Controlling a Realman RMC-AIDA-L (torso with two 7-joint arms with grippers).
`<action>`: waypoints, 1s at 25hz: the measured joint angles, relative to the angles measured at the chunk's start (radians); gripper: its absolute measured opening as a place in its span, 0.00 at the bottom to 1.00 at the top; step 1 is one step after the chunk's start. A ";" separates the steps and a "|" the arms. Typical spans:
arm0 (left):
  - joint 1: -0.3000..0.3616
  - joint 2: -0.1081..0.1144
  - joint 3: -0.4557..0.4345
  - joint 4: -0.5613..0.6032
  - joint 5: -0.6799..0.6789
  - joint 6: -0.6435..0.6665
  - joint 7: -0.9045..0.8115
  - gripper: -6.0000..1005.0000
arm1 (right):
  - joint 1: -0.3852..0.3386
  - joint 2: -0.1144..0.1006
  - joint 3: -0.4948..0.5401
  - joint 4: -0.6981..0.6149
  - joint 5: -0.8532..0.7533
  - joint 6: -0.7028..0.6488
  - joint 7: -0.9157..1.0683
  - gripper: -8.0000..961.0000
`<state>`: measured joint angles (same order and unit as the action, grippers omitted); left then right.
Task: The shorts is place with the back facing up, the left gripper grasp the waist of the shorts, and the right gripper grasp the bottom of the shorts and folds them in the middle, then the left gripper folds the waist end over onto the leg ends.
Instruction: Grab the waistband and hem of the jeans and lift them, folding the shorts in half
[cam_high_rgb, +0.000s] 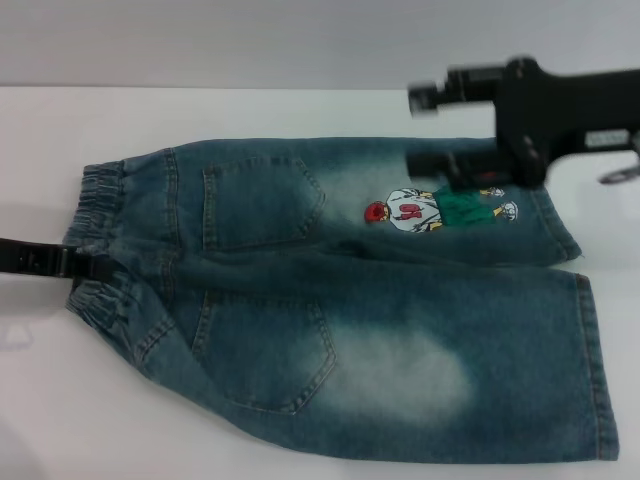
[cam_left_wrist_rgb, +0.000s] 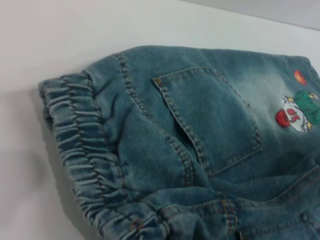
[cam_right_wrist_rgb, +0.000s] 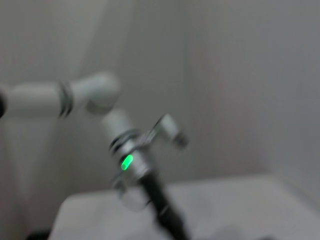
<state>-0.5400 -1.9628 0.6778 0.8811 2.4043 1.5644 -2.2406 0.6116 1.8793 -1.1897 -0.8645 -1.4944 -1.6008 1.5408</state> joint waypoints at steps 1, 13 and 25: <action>0.000 0.000 -0.001 0.000 0.000 -0.003 -0.005 0.05 | 0.012 -0.003 0.024 -0.010 -0.052 -0.040 0.030 0.73; -0.011 -0.002 -0.040 0.002 -0.007 -0.027 -0.013 0.05 | 0.083 -0.018 0.159 -0.103 -0.566 -0.421 0.241 0.73; -0.030 -0.018 -0.048 0.001 -0.015 -0.058 -0.008 0.05 | 0.071 -0.010 0.153 -0.095 -0.920 -0.470 0.342 0.73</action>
<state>-0.5697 -1.9806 0.6302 0.8826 2.3893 1.5063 -2.2484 0.6825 1.8696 -1.0369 -0.9596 -2.4146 -2.0709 1.8832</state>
